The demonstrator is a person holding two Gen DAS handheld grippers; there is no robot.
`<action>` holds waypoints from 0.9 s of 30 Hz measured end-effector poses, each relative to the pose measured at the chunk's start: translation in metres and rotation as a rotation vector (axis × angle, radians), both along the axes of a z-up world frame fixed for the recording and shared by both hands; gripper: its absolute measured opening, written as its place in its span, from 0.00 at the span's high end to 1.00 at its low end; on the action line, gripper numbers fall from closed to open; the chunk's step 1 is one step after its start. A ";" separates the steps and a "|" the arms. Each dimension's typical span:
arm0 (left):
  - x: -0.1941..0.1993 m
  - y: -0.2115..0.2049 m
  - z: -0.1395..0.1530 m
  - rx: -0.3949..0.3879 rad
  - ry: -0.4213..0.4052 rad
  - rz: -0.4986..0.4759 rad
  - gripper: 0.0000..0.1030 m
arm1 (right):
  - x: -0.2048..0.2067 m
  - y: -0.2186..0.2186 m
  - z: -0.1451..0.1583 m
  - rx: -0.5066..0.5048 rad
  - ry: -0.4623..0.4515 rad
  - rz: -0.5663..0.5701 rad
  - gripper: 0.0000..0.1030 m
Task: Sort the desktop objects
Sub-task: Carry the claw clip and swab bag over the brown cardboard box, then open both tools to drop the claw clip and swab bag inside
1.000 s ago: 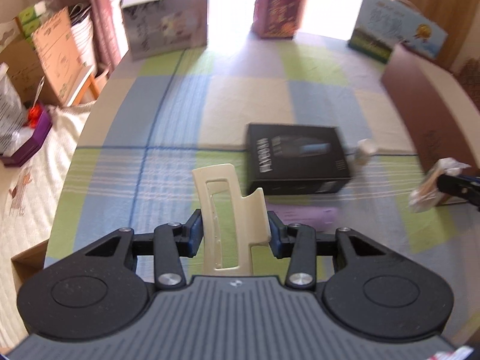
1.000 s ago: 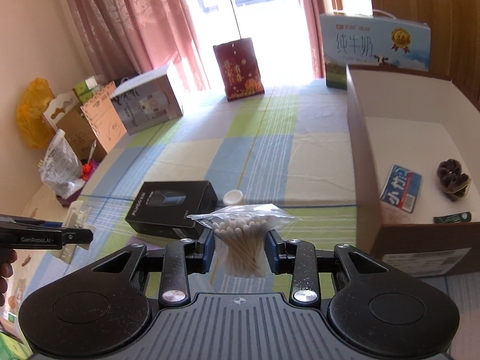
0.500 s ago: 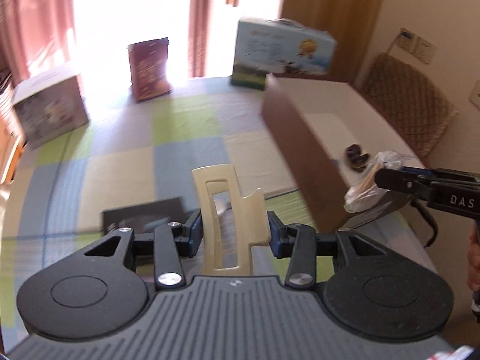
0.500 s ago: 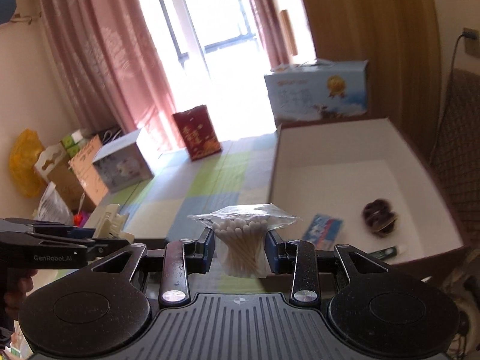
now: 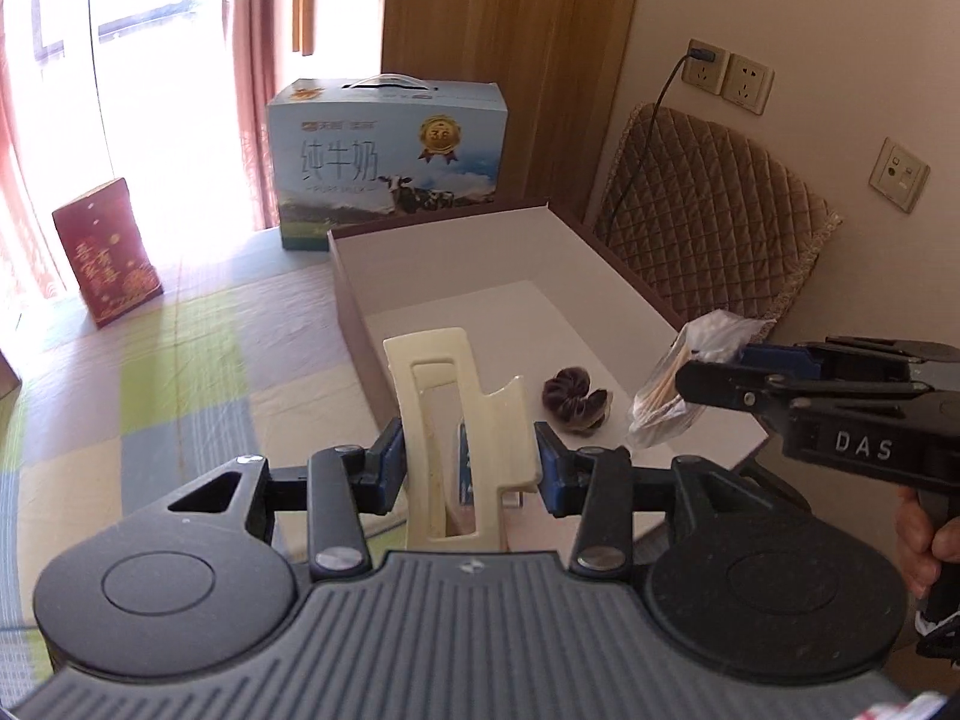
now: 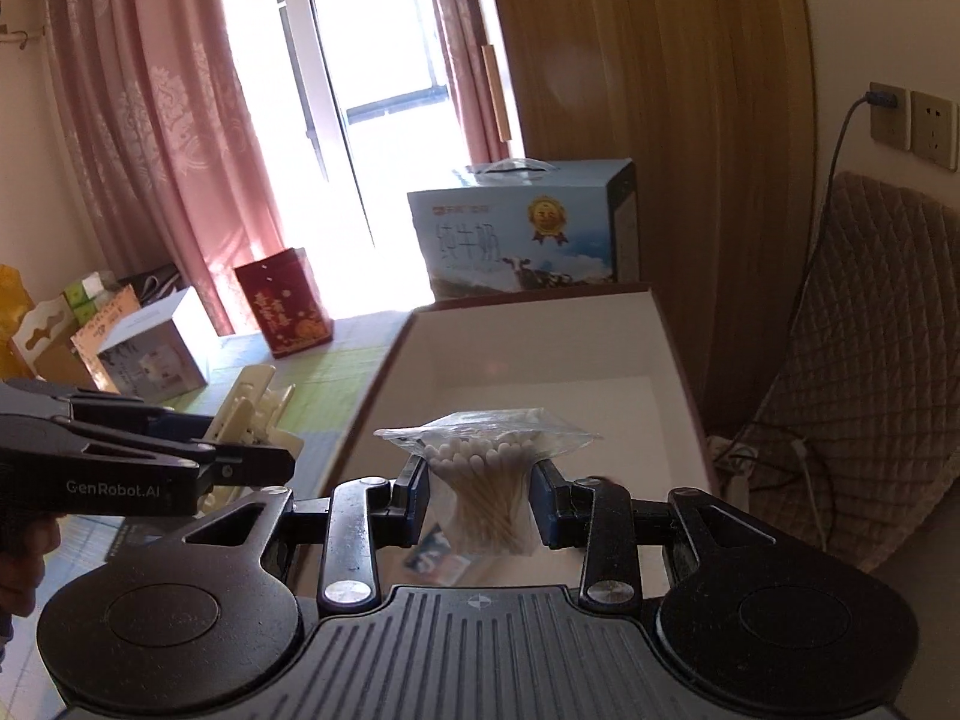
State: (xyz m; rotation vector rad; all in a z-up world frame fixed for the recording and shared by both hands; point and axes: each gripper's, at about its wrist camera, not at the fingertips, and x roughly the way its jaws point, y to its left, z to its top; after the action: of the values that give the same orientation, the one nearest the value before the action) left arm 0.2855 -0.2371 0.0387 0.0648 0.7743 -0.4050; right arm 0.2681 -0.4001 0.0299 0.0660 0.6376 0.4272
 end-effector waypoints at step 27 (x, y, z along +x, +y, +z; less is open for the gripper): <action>0.165 -0.067 -0.087 0.212 0.173 0.068 0.63 | 0.161 -0.005 -0.063 -0.121 0.135 0.078 0.69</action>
State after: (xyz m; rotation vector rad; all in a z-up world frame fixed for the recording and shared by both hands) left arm 0.4504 -0.3036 -0.0481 0.2030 0.9858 -0.2652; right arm 0.4291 -0.4048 -0.0331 -0.0456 0.7994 0.4613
